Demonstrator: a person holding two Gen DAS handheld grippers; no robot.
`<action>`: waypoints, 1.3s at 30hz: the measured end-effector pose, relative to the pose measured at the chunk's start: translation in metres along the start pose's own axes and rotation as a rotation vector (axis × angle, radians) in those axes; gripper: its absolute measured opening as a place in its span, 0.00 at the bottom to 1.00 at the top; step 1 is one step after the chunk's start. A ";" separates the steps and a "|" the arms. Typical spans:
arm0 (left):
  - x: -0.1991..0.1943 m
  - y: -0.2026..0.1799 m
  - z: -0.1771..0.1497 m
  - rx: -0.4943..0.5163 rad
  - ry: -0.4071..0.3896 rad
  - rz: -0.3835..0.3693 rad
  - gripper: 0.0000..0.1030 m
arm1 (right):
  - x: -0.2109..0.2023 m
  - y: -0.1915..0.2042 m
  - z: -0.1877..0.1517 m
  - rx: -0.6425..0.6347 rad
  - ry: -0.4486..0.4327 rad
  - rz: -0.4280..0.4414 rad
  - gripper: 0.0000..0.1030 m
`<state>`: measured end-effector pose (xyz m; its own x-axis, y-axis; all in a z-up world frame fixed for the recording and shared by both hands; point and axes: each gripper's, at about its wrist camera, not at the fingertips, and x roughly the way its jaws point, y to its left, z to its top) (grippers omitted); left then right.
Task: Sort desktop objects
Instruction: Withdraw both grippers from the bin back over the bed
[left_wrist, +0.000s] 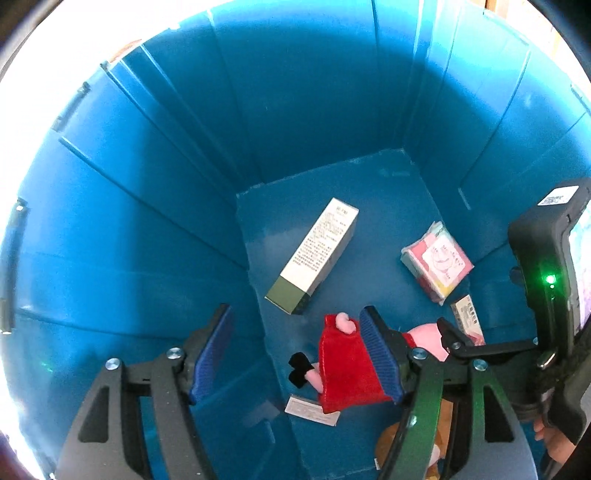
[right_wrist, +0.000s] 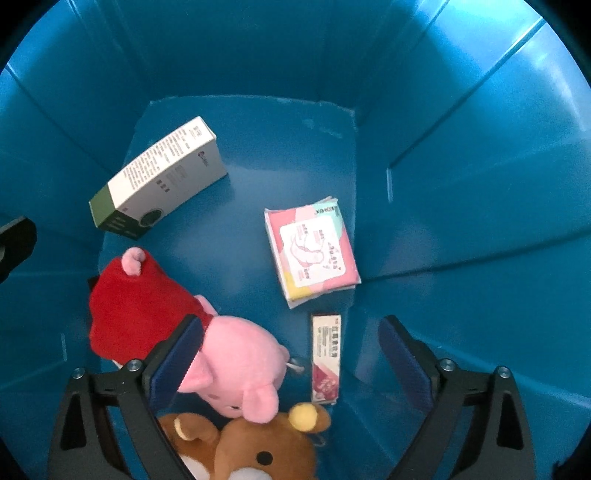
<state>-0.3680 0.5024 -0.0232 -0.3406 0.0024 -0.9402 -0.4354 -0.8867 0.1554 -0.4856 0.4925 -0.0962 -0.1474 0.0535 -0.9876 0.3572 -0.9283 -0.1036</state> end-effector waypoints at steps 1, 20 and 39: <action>-0.006 0.001 -0.001 0.001 -0.019 0.005 0.67 | -0.003 0.000 0.001 0.003 -0.008 0.001 0.94; -0.227 0.102 -0.107 -0.096 -0.557 -0.065 0.67 | -0.201 0.050 -0.059 -0.117 -0.466 0.073 0.99; -0.240 0.340 -0.319 -0.260 -0.717 0.001 0.67 | -0.295 0.289 -0.154 -0.204 -0.790 0.290 1.00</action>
<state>-0.1687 0.0531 0.1590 -0.8372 0.2226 -0.4996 -0.2550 -0.9669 -0.0035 -0.1970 0.2653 0.1469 -0.5952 -0.5170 -0.6152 0.6274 -0.7773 0.0461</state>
